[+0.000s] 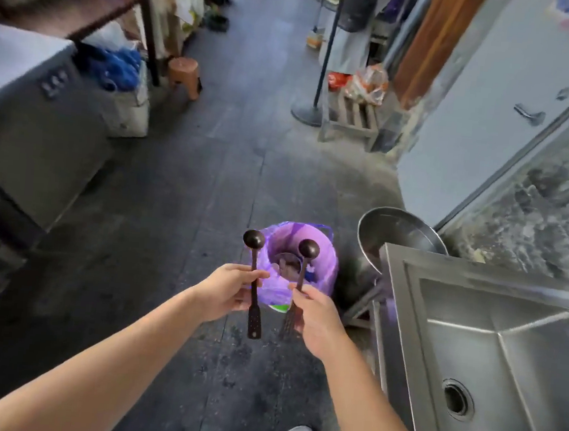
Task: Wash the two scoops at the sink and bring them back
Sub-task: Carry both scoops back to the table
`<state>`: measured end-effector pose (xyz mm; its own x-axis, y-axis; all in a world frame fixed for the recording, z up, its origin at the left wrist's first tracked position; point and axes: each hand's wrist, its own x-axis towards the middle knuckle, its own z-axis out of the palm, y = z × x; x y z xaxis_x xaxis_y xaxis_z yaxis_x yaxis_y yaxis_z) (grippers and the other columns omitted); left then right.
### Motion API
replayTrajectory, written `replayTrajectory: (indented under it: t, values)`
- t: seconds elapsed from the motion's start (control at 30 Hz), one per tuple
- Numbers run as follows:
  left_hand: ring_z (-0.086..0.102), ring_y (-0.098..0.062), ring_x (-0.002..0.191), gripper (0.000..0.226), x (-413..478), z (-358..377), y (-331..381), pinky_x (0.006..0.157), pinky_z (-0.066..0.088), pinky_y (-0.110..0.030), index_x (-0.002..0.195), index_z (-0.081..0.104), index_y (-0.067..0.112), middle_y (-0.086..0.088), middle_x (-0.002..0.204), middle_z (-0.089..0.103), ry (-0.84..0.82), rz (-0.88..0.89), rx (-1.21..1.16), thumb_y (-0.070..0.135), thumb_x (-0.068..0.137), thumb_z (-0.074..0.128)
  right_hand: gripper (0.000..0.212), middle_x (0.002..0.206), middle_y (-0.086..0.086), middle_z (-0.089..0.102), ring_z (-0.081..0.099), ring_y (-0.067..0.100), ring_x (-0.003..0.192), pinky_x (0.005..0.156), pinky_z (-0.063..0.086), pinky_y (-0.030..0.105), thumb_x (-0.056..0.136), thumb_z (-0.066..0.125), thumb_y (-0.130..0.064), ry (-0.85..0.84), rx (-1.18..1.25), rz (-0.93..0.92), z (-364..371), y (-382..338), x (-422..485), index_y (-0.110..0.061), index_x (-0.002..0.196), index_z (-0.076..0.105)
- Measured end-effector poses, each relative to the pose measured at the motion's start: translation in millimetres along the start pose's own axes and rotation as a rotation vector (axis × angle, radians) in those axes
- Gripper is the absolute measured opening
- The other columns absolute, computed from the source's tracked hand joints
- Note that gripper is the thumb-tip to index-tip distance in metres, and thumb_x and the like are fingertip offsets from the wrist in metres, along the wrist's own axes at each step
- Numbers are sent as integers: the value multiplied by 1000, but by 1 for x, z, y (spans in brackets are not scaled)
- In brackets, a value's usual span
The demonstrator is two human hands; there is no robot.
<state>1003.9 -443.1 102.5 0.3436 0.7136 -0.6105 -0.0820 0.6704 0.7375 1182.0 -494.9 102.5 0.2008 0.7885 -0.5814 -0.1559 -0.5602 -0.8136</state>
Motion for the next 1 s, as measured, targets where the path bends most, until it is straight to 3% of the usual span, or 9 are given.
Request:
replayTrajectory:
  t: [0.13, 0.3, 0.43, 0.63, 0.77, 1.0]
  values:
    - [38, -15, 57, 15, -50, -86, -16, 55, 23, -27, 99, 69, 8, -3, 72, 53, 86, 15, -104, 9, 96, 54, 20, 77, 5, 52, 51, 21, 64, 58, 34, 29, 99, 51, -5, -160, -141, 0, 88, 16, -21, -15, 95, 68]
    - [45, -16, 63, 25, -114, -169, -28, 58, 35, -27, 102, 68, 8, -3, 77, 57, 245, 53, -54, 5, 101, 43, 23, 75, 4, 56, 53, 17, 61, 56, 33, 28, 97, 50, 0, -351, -309, -6, 180, 22, -44, -13, 95, 69]
    - [47, -16, 61, 24, -161, -220, -40, 58, 40, -26, 110, 65, 8, -4, 76, 60, 395, 103, -38, -1, 96, 47, 21, 83, 8, 62, 57, 19, 67, 60, 41, 29, 93, 58, 0, -471, -407, -5, 248, 22, -56, -8, 111, 65]
    - [54, -11, 56, 23, -201, -279, -48, 58, 48, -28, 111, 64, 13, -4, 79, 68, 609, 162, -184, 2, 94, 53, 19, 83, 7, 67, 62, 17, 67, 60, 54, 29, 92, 60, -1, -656, -507, 36, 335, 28, -57, -11, 107, 64]
    - [53, -14, 65, 22, -205, -317, -45, 63, 54, -29, 110, 66, 18, -5, 84, 68, 738, 146, -263, 7, 95, 55, 20, 86, 8, 66, 63, 20, 73, 66, 57, 32, 92, 60, -3, -772, -576, 41, 384, 25, -43, -13, 108, 65]
    - [58, -13, 63, 23, -190, -385, -3, 67, 56, -35, 109, 68, 21, -7, 91, 65, 894, 150, -418, 7, 94, 58, 20, 97, 12, 68, 66, 24, 85, 76, 58, 36, 92, 63, -6, -894, -703, 10, 471, -6, 0, -15, 110, 66]
